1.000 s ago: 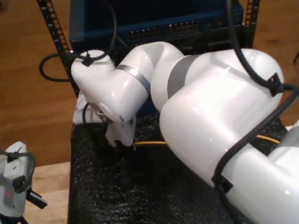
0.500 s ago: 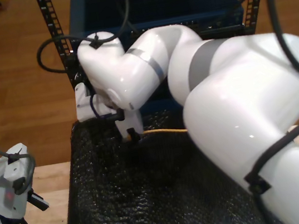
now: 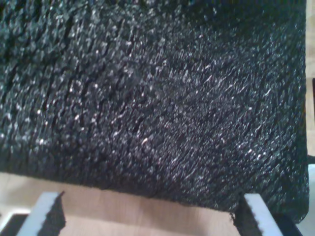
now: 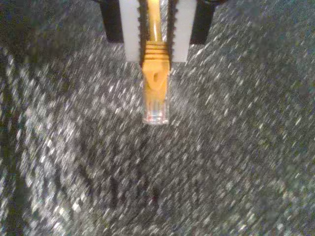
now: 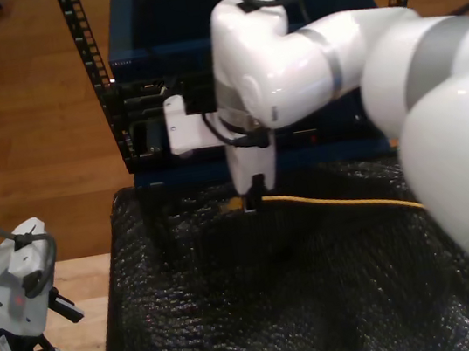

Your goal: Grab the cable and plug it in

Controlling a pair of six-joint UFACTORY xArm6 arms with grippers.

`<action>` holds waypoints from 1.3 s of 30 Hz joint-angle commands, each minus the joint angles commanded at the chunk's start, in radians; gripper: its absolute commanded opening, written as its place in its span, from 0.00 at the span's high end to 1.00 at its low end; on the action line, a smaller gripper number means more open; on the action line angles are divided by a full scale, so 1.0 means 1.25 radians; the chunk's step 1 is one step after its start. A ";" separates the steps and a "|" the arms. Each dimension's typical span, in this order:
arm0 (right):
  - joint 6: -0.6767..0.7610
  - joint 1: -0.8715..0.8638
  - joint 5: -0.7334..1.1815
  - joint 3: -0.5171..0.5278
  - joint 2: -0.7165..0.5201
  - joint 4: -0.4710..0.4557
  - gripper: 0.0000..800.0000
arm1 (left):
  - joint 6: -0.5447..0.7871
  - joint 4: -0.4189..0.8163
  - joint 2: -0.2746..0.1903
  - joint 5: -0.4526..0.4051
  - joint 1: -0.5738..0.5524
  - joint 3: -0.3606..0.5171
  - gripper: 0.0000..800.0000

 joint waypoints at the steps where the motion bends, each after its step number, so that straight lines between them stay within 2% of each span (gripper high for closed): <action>1: -0.006 -0.002 0.000 0.014 -0.014 0.000 0.99 | 0.001 -0.009 0.000 0.002 -0.001 -0.001 0.00; 12: -0.109 -0.068 0.010 0.168 -0.189 0.109 0.99 | 0.009 -0.117 -0.001 0.037 -0.097 -0.041 0.00; 18: -0.139 -0.093 0.061 0.211 -0.248 0.156 0.99 | 0.009 -0.183 0.002 0.036 -0.171 -0.069 0.00; 24: -0.178 -0.103 0.092 0.226 -0.292 0.225 0.99 | 0.009 -0.293 0.004 0.036 -0.232 -0.074 0.00; 29: -0.178 -0.122 0.119 0.225 -0.319 0.255 0.99 | 0.009 -0.331 0.005 0.034 -0.282 -0.076 0.00; 39: -0.178 -0.124 0.139 0.221 -0.328 0.320 0.99 | 0.011 -0.455 0.027 0.042 -0.290 -0.115 0.00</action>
